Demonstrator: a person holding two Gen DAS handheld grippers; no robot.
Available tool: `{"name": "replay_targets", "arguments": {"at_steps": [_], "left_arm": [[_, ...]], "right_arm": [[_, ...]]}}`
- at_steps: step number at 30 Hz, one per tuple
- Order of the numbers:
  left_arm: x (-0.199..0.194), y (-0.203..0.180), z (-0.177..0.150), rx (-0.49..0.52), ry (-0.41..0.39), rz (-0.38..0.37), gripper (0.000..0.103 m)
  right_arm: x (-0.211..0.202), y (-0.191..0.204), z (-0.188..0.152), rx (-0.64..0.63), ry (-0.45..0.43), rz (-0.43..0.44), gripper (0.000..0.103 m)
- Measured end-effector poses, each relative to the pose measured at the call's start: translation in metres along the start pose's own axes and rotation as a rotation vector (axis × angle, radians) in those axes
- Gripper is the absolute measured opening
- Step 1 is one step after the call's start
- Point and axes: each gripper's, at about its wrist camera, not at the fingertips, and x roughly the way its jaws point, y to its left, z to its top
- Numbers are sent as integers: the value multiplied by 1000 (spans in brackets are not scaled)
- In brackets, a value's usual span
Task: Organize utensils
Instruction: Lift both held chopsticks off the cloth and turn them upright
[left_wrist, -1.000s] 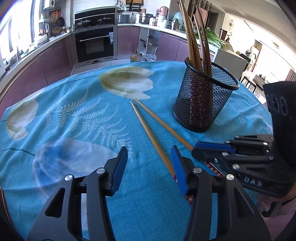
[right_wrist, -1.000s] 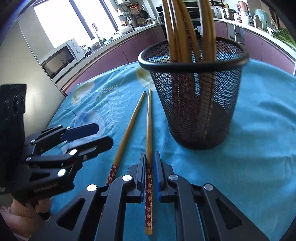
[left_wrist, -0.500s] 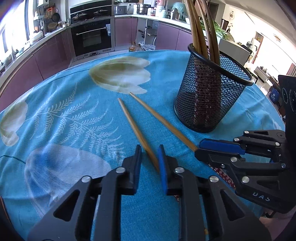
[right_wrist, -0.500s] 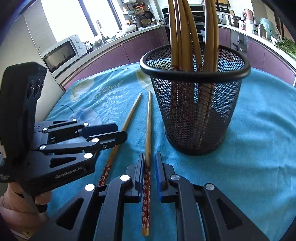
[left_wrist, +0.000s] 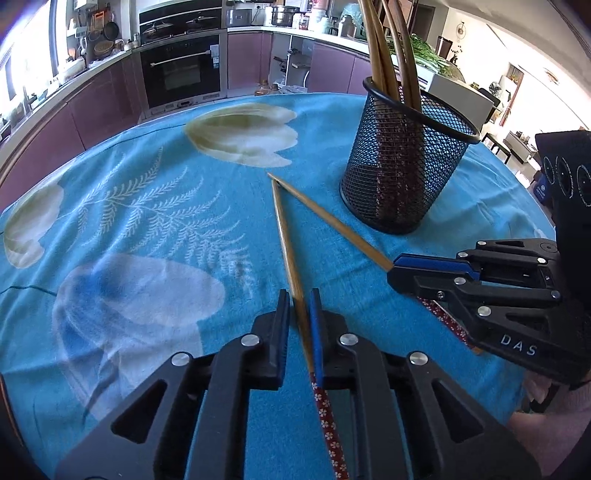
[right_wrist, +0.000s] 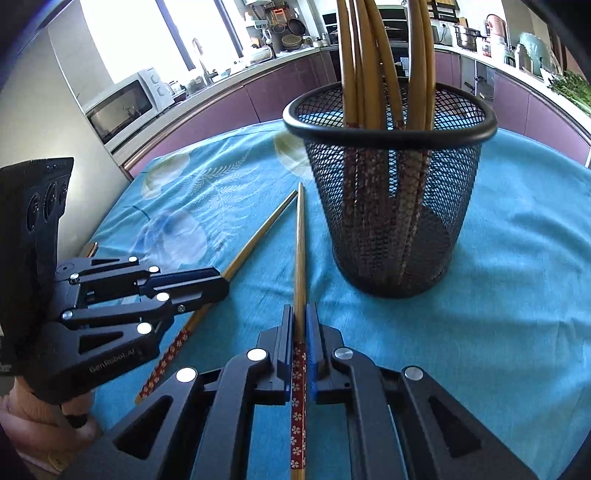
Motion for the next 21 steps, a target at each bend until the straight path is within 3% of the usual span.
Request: {"name": "replay_targets", "arguments": {"at_steps": [3,6,12,16,21], "left_arm": [[1,3,1,-4,-1,13,19],[4,3,6,3,0,17,21],[13,2,16,18,0,39,21],[15,2,20,3,-7,46,14],[16,4,20,-26,-10,39,8]], "right_arm": [[0,2,4,-20,-10,-21,9],[5,5,10,-39,-16,-45,16],[16,9,17,-83,-20,-78,16],[18,5,20,-61,-19,-65,6],[13,-1,18,-18,-29,-41,6]]}}
